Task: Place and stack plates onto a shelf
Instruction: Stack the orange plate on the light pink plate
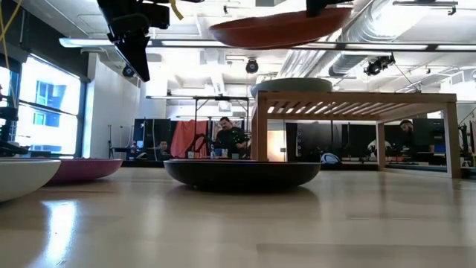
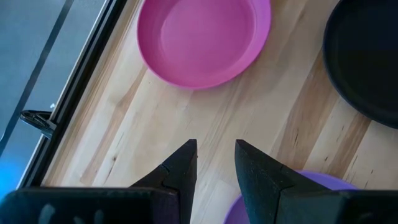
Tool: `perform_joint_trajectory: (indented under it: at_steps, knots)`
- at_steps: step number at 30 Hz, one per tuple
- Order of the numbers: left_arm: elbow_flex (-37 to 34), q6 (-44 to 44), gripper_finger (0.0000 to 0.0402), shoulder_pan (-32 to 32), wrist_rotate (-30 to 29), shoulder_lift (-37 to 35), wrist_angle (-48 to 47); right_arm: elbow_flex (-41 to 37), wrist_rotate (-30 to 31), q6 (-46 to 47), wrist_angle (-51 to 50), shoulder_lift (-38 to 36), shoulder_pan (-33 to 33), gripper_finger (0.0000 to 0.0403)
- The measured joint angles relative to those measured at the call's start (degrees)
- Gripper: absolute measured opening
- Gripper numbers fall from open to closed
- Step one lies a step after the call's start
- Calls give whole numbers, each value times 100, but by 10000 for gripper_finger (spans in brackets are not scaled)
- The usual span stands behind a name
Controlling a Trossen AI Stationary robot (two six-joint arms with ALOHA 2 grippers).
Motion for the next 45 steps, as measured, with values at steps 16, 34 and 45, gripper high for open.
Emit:
perform_joint_trajectory:
  at_steps: [16, 34, 45]
  knots:
    - [0, -4, 99, 2, -2, -2, 175, -7, -1351, -2184, 470, -773, -4004, 0]
    - [0, -206, 99, 343, -2, -2, 342, -9, -3041, -3366, 339, 260, -5513, 0]
    - [0, -200, 99, 679, -1, -2, 348, -9, -2898, -3544, 299, 580, -5582, 0]
